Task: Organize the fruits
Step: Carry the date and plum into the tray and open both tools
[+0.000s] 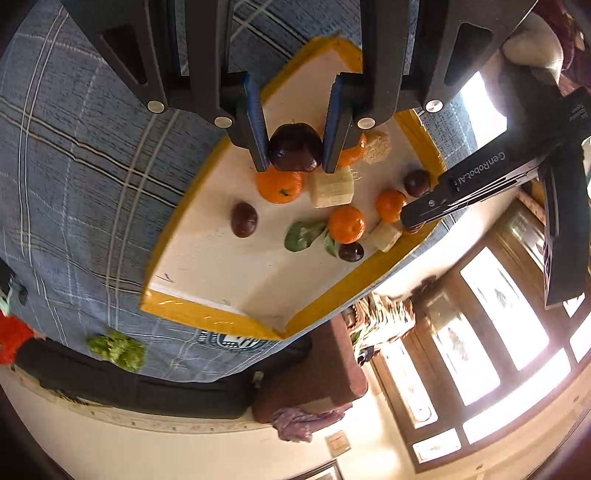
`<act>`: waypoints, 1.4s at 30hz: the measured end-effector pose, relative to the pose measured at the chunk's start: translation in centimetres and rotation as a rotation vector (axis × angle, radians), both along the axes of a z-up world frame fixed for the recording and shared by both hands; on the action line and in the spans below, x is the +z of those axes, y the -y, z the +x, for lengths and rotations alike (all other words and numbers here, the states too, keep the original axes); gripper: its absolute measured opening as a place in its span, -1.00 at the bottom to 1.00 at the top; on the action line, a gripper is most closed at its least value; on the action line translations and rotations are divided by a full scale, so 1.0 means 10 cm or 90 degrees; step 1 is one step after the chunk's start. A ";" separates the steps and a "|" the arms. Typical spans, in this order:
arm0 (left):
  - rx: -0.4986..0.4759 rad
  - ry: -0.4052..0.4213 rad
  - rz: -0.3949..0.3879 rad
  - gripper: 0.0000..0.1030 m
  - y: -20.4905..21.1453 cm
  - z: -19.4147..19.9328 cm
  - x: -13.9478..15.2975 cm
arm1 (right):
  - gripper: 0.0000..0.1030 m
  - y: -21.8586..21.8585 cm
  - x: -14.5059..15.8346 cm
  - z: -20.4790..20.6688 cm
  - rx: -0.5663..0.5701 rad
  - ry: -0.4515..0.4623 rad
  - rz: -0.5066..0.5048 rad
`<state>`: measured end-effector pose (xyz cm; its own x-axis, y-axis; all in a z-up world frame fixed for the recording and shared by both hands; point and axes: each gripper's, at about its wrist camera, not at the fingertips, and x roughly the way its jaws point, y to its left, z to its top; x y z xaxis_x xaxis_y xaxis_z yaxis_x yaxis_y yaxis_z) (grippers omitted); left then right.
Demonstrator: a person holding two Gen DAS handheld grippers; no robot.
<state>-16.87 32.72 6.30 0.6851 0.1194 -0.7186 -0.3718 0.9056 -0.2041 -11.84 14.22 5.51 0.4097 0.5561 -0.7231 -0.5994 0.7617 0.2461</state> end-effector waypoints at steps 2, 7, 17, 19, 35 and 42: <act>0.002 -0.001 0.002 -0.61 -0.01 0.02 -0.01 | -0.35 -0.07 -0.02 -0.01 0.005 0.012 -0.015; 0.014 -0.002 0.028 -0.61 -0.01 0.08 0.00 | -0.35 -0.20 -0.12 0.00 0.015 0.019 -0.041; 0.047 0.016 0.029 0.20 -0.13 0.00 0.10 | -0.34 -0.38 -0.15 0.01 0.019 0.069 -0.079; 0.056 0.021 0.035 0.31 -0.14 -0.03 0.14 | -0.32 -0.42 -0.14 0.00 0.026 0.083 -0.087; 0.106 0.034 0.113 0.72 0.09 -0.26 0.46 | 0.23 0.02 0.15 -0.26 -0.030 0.093 -0.004; 0.094 0.036 0.124 0.74 0.27 -0.36 0.53 | 0.28 0.33 0.14 -0.41 -0.075 0.077 0.025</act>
